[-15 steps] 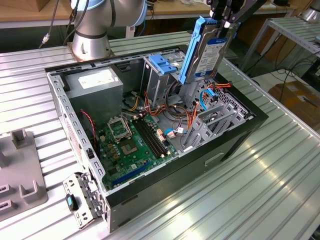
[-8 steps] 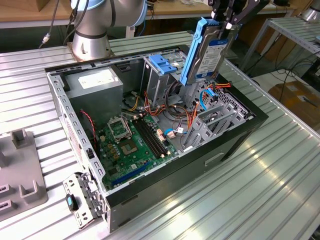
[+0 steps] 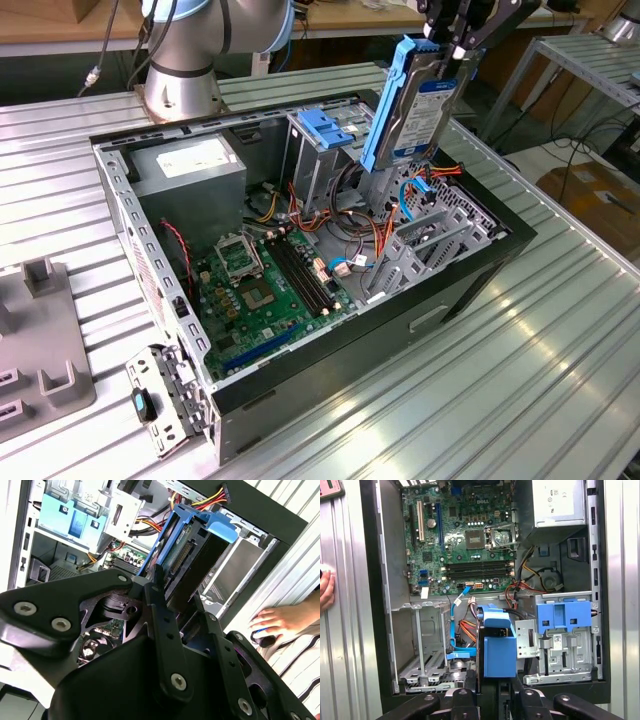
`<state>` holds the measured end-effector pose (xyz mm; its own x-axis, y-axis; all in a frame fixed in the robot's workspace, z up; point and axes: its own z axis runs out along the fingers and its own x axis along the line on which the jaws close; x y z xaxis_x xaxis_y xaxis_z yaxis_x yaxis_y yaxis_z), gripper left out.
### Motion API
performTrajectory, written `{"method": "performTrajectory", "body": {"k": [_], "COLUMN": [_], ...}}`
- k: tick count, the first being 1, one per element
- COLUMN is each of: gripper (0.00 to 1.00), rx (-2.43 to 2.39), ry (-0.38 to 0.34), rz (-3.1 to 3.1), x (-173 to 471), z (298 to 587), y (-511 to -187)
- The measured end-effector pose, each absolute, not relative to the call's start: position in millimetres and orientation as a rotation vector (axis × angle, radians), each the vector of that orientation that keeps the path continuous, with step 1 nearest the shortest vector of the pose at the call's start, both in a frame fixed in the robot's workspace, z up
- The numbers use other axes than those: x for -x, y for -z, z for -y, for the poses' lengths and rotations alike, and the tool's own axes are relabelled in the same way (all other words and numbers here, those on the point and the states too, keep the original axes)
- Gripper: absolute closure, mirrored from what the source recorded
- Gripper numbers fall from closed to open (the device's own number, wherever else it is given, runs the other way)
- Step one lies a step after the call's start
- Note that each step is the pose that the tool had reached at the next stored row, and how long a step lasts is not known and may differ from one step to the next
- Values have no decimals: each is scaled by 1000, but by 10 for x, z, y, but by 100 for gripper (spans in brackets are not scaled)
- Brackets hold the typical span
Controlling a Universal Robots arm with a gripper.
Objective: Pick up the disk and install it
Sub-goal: 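Pick up the disk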
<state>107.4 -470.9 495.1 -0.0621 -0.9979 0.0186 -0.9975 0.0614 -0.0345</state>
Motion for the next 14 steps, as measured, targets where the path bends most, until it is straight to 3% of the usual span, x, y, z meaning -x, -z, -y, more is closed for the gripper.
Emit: {"method": "performTrajectory", "body": {"k": [8,14], "gripper": [65,65], "rx": [2144,2144], "ry": [59,59], "rz": [-2281,-2281], "x": [-1077,-1084], "z": [4817,5176], "y": [-4950,-4949]}}
